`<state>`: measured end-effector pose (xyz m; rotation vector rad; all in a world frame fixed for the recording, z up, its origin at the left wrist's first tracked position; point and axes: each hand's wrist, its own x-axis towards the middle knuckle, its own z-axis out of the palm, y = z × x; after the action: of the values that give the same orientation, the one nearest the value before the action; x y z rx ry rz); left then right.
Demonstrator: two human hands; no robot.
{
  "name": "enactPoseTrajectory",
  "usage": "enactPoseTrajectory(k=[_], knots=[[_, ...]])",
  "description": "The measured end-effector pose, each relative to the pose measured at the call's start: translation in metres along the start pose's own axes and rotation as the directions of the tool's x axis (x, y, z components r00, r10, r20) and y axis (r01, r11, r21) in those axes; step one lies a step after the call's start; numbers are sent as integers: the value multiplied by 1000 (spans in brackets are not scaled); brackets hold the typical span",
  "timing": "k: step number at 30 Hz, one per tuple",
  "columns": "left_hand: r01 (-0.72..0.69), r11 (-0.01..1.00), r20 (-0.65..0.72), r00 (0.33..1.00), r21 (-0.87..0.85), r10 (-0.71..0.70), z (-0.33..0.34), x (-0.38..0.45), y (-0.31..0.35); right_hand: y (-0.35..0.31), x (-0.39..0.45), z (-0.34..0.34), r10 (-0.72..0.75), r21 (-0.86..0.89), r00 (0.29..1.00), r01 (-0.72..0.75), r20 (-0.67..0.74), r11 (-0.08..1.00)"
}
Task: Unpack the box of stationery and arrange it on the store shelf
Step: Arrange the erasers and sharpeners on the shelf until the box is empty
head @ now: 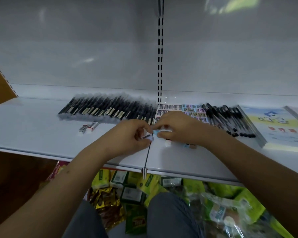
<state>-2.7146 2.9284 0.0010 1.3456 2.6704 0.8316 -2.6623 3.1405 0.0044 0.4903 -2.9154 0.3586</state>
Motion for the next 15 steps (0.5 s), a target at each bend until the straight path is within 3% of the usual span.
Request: enactPoseTrajectory(k=[5,8,10,13,15], knots=[[0,1000,-73,997,-31,-2,-3,-6,-1,-16,19,-4,31,-37,997,-29,73,999],[-21,998,-121,993,-61,14,-2,-8,6,-14,5,-32,136,9,990,-136,-39,991],[-51,997,-147,988,-61,41,3,-7,18,-7,-21,-55,235,101,970,-227,-70,969],[-102,988,-151,985,-113,84,19,-1,47,3,-69,-68,349,413,937,-316,-4,854],[-152,981,-127,982,-121,137,34,3,71,8,-96,-66,360,433,932,-337,32,836]])
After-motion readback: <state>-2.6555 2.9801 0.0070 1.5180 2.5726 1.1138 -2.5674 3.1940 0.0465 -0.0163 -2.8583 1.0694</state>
